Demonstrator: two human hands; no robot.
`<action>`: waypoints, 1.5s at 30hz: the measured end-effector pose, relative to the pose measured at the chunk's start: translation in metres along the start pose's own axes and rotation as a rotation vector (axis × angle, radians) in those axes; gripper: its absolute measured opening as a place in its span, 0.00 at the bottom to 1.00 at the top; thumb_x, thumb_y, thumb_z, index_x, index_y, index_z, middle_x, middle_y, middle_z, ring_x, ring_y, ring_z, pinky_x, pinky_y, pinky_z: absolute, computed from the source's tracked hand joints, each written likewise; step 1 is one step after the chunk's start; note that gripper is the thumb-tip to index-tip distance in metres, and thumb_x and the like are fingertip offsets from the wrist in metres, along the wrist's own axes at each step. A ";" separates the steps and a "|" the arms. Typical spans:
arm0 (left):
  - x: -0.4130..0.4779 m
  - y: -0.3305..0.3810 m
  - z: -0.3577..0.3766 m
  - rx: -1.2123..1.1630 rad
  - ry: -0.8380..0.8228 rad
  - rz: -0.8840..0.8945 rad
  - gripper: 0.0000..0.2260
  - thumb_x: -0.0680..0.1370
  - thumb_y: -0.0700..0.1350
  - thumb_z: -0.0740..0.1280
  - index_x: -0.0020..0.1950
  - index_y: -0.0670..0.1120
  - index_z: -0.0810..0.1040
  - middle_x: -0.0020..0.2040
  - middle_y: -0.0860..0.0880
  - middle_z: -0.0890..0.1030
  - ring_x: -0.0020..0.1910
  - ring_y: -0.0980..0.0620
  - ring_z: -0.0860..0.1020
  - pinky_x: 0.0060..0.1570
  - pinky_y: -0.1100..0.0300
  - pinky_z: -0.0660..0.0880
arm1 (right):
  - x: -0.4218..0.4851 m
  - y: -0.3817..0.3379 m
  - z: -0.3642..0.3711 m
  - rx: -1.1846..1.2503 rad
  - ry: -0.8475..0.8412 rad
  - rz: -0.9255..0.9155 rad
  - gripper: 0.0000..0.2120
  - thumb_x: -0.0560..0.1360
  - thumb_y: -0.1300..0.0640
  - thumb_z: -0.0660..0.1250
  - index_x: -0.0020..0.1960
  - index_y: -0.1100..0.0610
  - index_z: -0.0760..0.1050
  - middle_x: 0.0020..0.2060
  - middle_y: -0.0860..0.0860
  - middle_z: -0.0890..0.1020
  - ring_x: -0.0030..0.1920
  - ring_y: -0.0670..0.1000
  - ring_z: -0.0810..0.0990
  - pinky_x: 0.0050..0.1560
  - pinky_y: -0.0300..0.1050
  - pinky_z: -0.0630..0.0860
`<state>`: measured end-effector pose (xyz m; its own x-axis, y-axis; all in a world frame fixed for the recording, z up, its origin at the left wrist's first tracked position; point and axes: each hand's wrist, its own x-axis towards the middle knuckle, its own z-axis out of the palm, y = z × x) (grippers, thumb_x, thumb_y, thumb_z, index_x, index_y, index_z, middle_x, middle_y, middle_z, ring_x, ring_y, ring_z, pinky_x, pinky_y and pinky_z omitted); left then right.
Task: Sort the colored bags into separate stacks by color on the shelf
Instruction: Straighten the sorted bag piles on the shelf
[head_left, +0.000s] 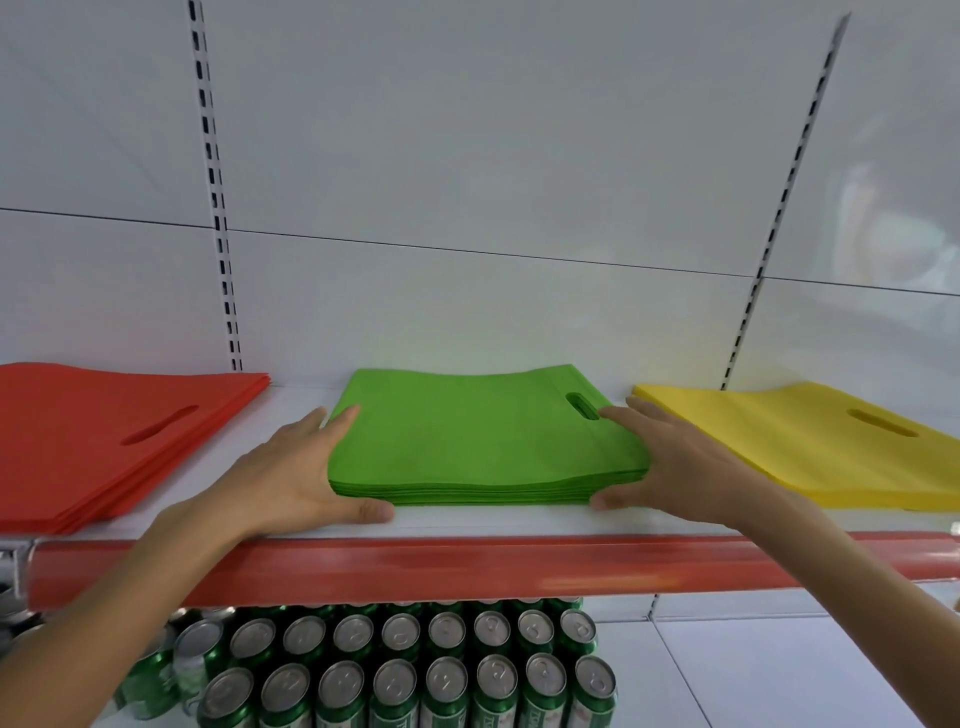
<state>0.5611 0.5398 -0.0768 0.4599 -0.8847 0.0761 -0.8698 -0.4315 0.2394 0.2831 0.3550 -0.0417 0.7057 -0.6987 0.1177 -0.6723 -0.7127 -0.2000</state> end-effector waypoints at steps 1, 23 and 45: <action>-0.001 0.001 0.000 0.023 0.007 -0.006 0.67 0.39 0.84 0.47 0.75 0.58 0.39 0.77 0.48 0.46 0.76 0.50 0.49 0.72 0.51 0.55 | -0.001 -0.001 0.000 -0.017 -0.008 -0.013 0.49 0.63 0.36 0.73 0.76 0.44 0.51 0.77 0.48 0.50 0.76 0.50 0.52 0.73 0.49 0.56; -0.001 -0.001 -0.004 -0.254 -0.002 -0.046 0.65 0.42 0.83 0.52 0.76 0.58 0.45 0.74 0.47 0.63 0.71 0.49 0.65 0.66 0.59 0.65 | -0.001 -0.009 -0.003 0.236 -0.020 0.166 0.31 0.73 0.40 0.64 0.69 0.56 0.64 0.57 0.55 0.77 0.56 0.54 0.77 0.54 0.45 0.72; -0.010 -0.001 -0.015 -0.401 0.132 -0.079 0.38 0.69 0.61 0.69 0.74 0.50 0.59 0.70 0.44 0.70 0.68 0.49 0.69 0.57 0.61 0.65 | 0.008 -0.001 -0.007 0.375 0.014 0.253 0.35 0.73 0.35 0.60 0.72 0.55 0.64 0.66 0.53 0.71 0.56 0.52 0.73 0.63 0.48 0.69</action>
<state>0.5604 0.5514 -0.0638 0.5636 -0.8105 0.1597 -0.7049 -0.3711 0.6045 0.2878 0.3499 -0.0332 0.5244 -0.8509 0.0325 -0.6941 -0.4493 -0.5625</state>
